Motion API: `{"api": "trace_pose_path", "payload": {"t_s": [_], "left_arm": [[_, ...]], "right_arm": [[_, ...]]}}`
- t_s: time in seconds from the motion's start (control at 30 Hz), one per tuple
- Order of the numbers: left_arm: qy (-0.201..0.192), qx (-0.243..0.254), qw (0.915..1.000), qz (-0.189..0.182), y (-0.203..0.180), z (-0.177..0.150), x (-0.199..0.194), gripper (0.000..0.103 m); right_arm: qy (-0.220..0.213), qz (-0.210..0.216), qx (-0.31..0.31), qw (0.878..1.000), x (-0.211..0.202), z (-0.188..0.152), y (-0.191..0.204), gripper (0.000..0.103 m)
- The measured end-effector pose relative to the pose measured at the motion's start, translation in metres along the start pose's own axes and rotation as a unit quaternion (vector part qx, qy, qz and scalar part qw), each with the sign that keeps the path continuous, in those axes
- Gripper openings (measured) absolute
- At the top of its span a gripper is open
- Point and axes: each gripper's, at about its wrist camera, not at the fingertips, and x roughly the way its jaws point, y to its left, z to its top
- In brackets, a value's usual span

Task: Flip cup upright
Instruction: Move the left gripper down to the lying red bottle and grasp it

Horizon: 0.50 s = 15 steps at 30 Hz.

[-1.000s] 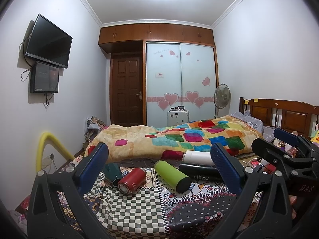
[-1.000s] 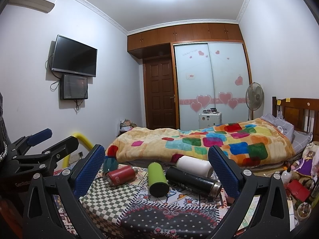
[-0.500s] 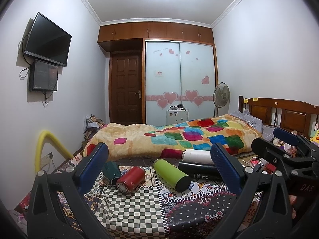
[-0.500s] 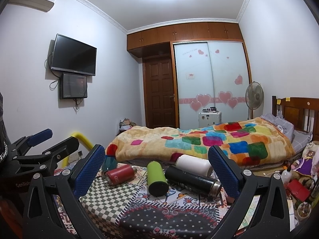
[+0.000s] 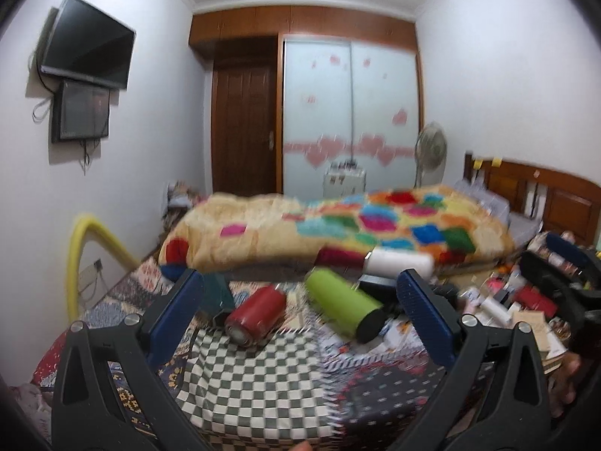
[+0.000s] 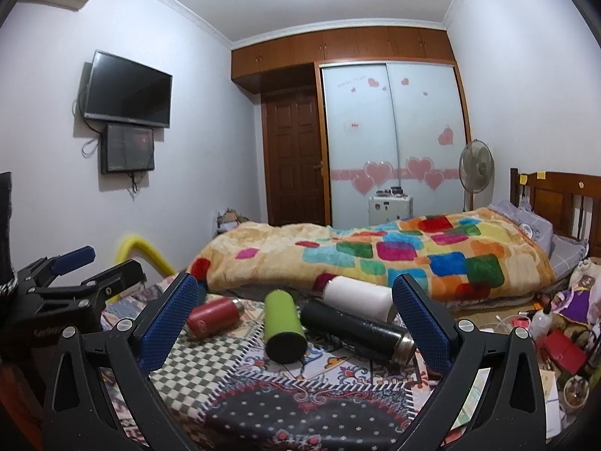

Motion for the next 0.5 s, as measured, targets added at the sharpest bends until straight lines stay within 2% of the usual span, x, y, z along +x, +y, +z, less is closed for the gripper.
{"api": "trace_pose_path", "payload": {"t_s": [0.17,0.23,0.33,0.43,0.5], "left_arm": [[0.101,0.014,0.9947,0.01,0.025,-0.002,0.073,0.101],[0.137,0.025,0.9902,0.008,0.032,-0.003,0.101,0.089],[0.192,0.037,0.9806,-0.007,0.04,-0.006,0.145,0.086],[0.245,0.059,0.9675,-0.016,0.044,-0.011,0.185,0.08],[0.275,0.08,0.9577,-0.024,0.044,-0.015,0.207,0.08]], "right_arm": [[0.027,-0.011,-0.009,1.0,0.028,-0.01,-0.01,0.103],[0.036,-0.012,-0.007,0.999,0.038,-0.014,-0.014,0.103],[0.053,-0.011,-0.001,0.999,0.055,-0.021,-0.02,0.103],[0.067,-0.005,0.006,0.998,0.069,-0.026,-0.022,0.103],[0.078,-0.002,0.009,0.997,0.078,-0.031,-0.026,0.103]]}}
